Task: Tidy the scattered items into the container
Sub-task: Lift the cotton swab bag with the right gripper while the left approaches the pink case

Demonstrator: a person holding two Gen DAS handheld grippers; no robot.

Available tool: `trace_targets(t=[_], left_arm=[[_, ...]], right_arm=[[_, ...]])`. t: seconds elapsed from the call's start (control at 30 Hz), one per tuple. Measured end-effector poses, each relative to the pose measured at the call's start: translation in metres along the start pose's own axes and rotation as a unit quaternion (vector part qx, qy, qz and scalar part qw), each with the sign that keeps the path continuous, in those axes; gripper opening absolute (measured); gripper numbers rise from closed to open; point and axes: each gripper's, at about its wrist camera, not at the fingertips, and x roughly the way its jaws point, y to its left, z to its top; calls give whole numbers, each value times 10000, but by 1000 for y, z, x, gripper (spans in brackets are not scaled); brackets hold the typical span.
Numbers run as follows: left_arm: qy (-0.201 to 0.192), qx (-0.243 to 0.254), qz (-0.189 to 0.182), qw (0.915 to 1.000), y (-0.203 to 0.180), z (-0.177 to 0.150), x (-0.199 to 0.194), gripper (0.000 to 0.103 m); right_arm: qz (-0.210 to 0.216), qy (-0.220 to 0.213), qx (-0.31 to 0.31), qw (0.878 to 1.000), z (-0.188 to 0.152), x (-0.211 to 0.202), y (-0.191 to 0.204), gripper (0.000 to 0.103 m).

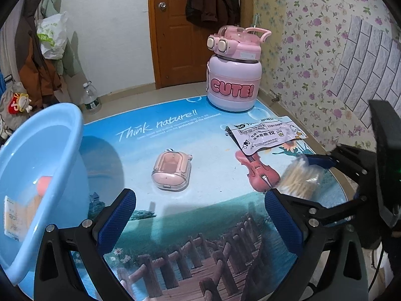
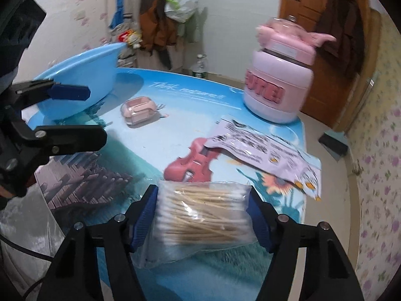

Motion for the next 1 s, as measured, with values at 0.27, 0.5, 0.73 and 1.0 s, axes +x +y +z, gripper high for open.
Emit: trace_targets(t=[0.27,0.5,0.73,1.0], left_arm=[[430,-342,-101,9984,7,11,26,103],[665,-602,-155,9958,18,14,45,94],[768,-762,-90,9941,28,11,54,68],[646,-535,227,9962,31,11,55,40]], right_arm=[[-357,-88,788,9962,-16,-11,-8,70],[-500,-161,988,9937,-17,-9,-6,70],[-696,-211,1223,9898,-17,-8,-9,70],[-955,-199,1395,9854,-16,-7,-5,70]])
